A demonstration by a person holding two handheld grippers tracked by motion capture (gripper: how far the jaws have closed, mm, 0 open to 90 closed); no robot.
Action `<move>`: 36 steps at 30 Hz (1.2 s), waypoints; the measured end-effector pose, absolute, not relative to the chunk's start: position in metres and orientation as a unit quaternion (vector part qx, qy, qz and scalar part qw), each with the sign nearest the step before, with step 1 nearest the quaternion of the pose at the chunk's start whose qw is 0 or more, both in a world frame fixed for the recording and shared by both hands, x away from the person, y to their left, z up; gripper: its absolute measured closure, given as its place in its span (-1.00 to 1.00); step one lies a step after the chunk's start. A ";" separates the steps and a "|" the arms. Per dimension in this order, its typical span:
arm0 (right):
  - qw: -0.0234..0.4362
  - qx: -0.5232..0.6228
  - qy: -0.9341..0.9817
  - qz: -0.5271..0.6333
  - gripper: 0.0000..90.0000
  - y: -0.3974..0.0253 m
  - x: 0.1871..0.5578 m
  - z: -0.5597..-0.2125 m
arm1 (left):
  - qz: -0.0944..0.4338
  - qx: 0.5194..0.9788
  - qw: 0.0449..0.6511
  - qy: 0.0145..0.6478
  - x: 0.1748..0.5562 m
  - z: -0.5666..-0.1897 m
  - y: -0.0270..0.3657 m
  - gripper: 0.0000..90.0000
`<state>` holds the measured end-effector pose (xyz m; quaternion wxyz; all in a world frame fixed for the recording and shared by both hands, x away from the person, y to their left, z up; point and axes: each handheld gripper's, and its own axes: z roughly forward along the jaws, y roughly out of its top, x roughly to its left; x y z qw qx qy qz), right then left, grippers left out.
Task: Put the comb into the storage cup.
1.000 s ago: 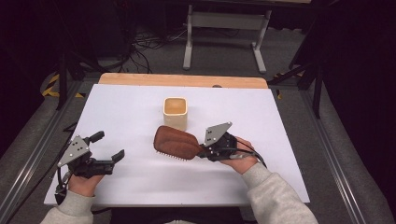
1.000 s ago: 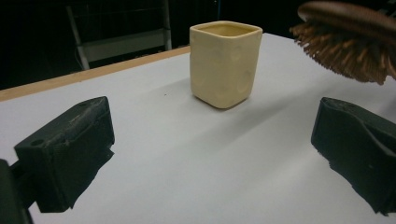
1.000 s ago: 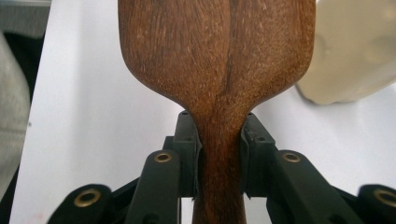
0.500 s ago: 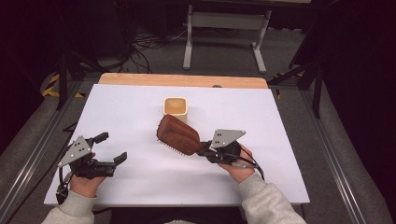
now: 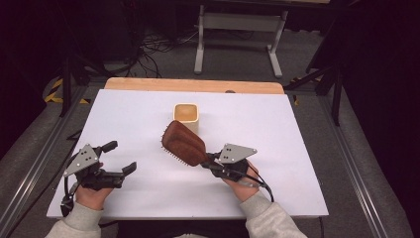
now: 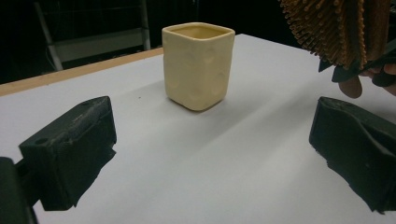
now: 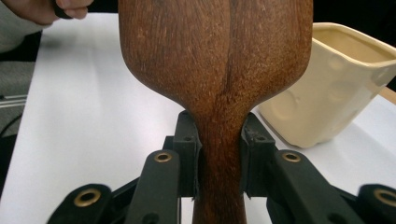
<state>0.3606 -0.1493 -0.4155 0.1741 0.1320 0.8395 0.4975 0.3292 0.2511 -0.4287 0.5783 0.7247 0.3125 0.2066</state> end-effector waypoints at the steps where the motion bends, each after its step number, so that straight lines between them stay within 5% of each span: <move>1: 0.176 0.132 0.839 0.498 0.61 -0.149 0.360 -0.416 | 0.206 0.725 0.577 0.313 0.329 -0.429 0.251 -0.97; 19: 0.203 0.152 0.822 0.510 0.61 -0.145 0.356 -0.423 | 0.134 0.730 0.602 0.294 0.338 -0.410 0.220 -0.99; 36: 0.219 0.164 0.814 0.513 0.61 -0.145 0.354 -0.425 | 0.122 0.739 0.603 0.273 0.349 -0.389 0.173 -1.00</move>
